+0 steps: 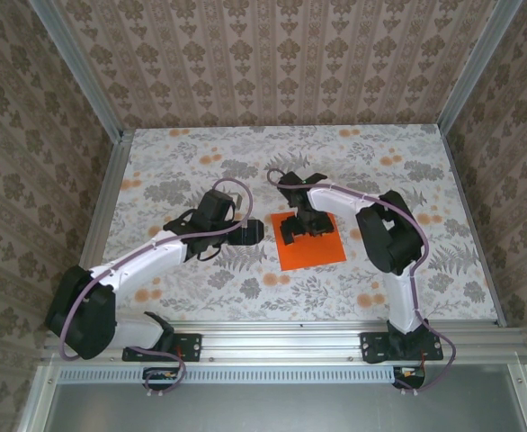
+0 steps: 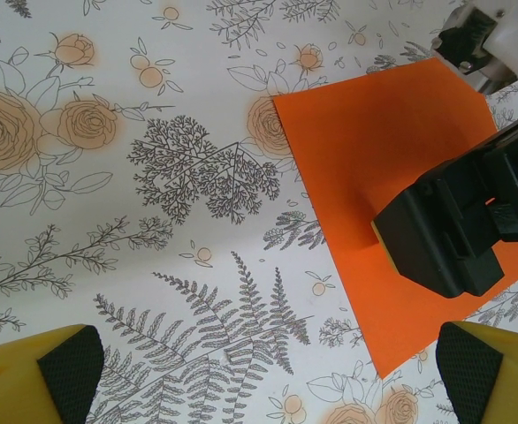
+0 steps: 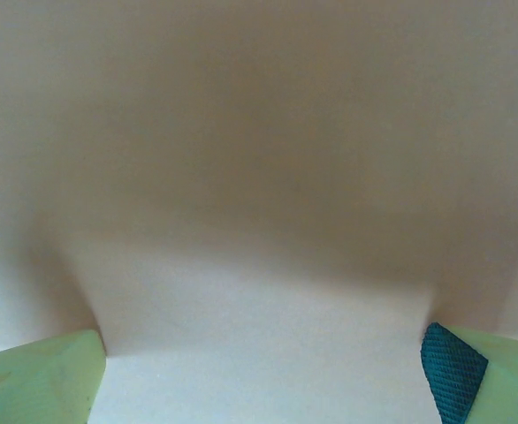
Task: Fold a paper plane with a square sheet of paper (pick it up from the middle)
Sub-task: Fold the square sheet of paper in half at the center of the table.
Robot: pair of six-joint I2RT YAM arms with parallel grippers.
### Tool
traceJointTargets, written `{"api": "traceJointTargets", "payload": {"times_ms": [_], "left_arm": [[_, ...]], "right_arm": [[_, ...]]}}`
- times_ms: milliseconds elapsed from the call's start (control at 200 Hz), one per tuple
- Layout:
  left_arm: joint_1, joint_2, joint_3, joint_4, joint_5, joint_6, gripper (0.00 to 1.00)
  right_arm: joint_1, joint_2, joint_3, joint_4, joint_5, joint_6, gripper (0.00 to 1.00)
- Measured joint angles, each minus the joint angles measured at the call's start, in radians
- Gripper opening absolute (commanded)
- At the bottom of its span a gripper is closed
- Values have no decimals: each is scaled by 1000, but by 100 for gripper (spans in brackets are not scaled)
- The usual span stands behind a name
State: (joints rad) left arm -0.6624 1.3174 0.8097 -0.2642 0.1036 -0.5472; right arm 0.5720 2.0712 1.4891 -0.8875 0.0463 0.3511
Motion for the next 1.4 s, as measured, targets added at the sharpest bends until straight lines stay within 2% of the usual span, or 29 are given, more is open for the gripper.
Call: {"api": "traceJointTargets", "payload": {"times_ms": [640, 1400], "left_arm": [[0, 0, 0, -1, -8, 0, 100], [0, 4, 27, -20, -7, 1, 100]], "right_arm": [[0, 8, 3, 0, -18, 25, 89], [-5, -21, 3, 3, -25, 23, 96]]}}
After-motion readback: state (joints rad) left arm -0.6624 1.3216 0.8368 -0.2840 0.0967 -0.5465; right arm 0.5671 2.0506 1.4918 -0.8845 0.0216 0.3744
